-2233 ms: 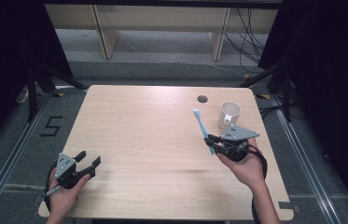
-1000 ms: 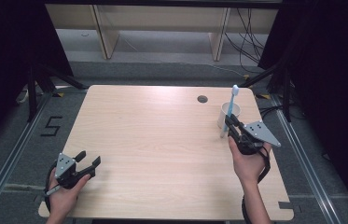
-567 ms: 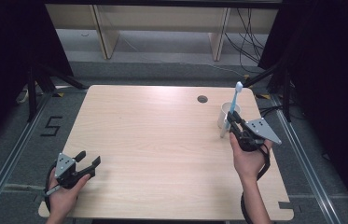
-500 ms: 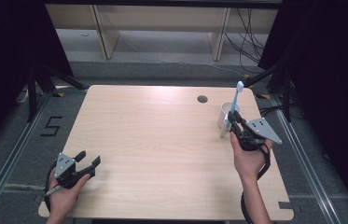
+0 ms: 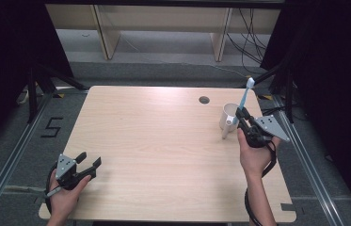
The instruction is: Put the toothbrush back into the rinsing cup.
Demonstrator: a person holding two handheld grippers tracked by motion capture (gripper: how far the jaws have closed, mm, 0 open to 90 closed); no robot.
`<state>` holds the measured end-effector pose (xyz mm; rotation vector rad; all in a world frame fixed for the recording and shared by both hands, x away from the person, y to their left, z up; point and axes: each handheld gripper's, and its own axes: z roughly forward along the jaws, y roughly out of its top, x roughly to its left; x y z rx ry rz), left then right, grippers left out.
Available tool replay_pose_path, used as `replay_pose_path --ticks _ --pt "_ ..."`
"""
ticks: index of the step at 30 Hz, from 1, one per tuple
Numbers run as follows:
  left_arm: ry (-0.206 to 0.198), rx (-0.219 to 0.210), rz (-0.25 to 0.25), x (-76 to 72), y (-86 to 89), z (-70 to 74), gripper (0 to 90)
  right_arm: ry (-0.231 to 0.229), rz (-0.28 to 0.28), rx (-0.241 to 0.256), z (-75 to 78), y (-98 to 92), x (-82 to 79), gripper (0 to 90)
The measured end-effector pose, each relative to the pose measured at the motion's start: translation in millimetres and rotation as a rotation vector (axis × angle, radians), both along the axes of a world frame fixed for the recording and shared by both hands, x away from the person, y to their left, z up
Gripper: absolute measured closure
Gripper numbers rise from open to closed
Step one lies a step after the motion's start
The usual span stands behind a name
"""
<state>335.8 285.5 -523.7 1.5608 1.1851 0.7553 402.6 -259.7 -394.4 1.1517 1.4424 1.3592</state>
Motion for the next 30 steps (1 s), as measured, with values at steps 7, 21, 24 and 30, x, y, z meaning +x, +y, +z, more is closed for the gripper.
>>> replay_pose_path --ticks 7,21,24,30 --pt "-0.007 0.002 0.002 -1.7 -0.1 0.3 33.3 -0.006 -0.006 0.006 0.2 1.7 3.6 79.3" --pt "-0.012 0.005 -0.001 -2.3 -0.3 0.3 33.3 -0.001 -0.017 0.011 -2.5 2.5 21.8 79.3" --pt "-0.013 0.005 -0.001 -2.3 -0.3 0.3 33.3 0.007 -0.021 0.011 -4.2 1.9 24.1 79.3" --pt "-0.013 0.006 -0.002 -2.5 0.0 0.3 33.3 0.016 -0.024 0.022 -8.9 3.8 30.2 79.3"
